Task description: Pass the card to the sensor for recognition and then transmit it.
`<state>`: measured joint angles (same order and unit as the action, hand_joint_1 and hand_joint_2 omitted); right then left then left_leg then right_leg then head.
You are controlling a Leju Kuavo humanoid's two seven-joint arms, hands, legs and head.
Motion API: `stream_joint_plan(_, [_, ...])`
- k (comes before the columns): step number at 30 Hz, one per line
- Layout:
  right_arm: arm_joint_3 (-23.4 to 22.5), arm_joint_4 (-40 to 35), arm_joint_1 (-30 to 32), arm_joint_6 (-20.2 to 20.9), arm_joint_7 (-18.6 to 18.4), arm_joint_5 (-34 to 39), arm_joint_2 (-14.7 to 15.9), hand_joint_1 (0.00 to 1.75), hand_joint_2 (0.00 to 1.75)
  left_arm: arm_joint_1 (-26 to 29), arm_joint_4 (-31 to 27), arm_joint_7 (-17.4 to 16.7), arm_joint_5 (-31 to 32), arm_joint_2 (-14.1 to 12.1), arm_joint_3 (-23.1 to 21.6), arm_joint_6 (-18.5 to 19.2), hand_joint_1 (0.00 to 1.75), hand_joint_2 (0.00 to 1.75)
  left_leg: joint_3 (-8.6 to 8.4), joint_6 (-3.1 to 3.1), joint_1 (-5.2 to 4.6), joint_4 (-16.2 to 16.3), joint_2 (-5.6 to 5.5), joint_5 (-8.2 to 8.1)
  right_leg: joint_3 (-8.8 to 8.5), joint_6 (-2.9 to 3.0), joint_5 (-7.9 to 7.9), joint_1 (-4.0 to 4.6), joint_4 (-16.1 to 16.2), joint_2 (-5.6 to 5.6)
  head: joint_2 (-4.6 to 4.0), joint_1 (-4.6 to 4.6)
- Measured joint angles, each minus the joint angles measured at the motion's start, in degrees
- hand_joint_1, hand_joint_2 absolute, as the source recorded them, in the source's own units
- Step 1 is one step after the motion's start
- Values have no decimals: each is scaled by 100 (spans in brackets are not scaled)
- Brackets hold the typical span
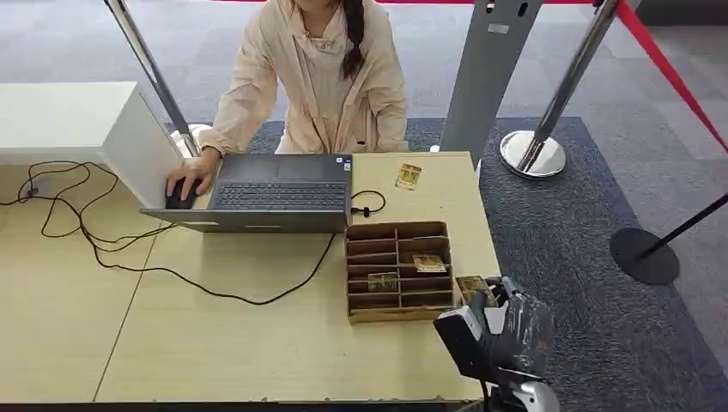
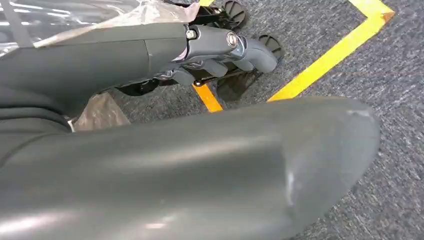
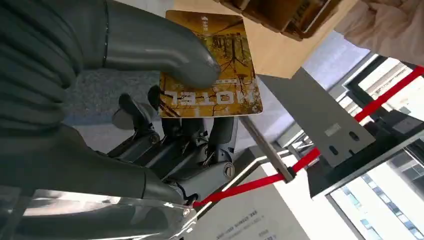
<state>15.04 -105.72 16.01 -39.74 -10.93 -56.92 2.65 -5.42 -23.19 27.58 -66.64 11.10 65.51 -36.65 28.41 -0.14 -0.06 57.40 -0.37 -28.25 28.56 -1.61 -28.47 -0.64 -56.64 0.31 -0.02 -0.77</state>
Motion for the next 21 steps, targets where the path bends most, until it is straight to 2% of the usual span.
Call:
stream_joint_plan(15, [-531,341,183,-4,-39,16,-155,147,175,6,-149,-55,0,72,291,0,0,0,0,0,0,0,1,0,1,0,0,0,0,0,0,0])
stream_joint_plan(21, [-623,474,211,-4,131,-85,-334,145,175,8,-188,-96,0,92,385,0,0,0,-1,0,1,0,1,0,2,0,0,1,0,0,0,0])
